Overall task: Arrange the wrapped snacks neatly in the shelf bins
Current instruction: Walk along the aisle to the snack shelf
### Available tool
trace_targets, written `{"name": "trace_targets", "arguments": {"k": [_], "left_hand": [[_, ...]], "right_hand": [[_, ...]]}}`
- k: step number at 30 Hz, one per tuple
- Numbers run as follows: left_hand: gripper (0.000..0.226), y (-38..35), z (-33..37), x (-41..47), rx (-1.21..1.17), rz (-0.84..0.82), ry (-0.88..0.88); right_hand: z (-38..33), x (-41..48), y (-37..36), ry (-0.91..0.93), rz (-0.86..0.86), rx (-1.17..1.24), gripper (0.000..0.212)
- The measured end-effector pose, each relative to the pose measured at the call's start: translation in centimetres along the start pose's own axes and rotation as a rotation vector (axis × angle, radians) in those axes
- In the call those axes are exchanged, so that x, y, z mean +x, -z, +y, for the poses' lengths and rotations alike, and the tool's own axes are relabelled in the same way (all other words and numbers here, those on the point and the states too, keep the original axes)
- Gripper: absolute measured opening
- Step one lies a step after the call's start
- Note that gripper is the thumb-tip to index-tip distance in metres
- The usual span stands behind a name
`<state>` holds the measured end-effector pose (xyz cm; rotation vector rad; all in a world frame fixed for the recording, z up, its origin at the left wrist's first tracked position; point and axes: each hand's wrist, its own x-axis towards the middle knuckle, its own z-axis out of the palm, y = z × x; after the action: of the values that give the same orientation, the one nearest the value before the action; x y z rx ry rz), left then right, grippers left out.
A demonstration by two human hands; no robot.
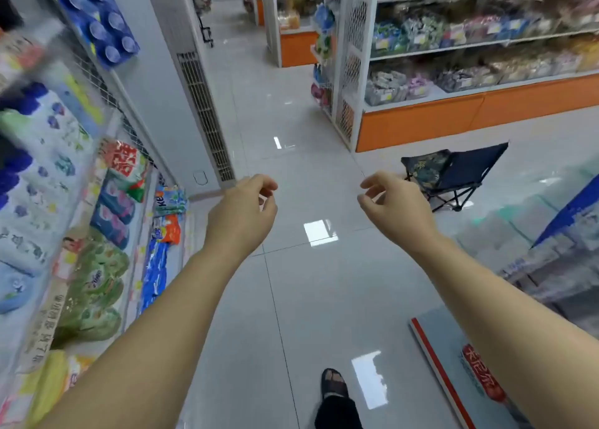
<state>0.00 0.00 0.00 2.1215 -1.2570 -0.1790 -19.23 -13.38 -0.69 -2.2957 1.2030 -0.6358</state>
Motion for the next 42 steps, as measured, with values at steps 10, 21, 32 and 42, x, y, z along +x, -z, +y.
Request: {"name": "trace_targets", "arguments": {"k": [10, 21, 32, 42], "left_hand": [[0.022, -4.1, -0.7, 13.5, 0.103, -0.046, -0.038], [0.023, -7.3, -6.6, 31.9, 0.086, -0.182, -0.112], [0.023, -13.1, -6.6, 48.0, 0.063, -0.379, -0.230], [0.022, -21.7, 0.5, 62.1, 0.096, -0.447, -0.284]], "right_hand": [[4.9, 12.9, -0.8, -0.067, -0.073, -0.086, 0.023], [5.6, 28.1, -6.0, -0.188, -0.011, -0.099, 0.025], [9.0, 38.4, -8.0, -0.437, 0.025, -0.093, 0.024], [17.9, 51.7, -4.5, -0.511, 0.054, -0.057, 0.020]]}}
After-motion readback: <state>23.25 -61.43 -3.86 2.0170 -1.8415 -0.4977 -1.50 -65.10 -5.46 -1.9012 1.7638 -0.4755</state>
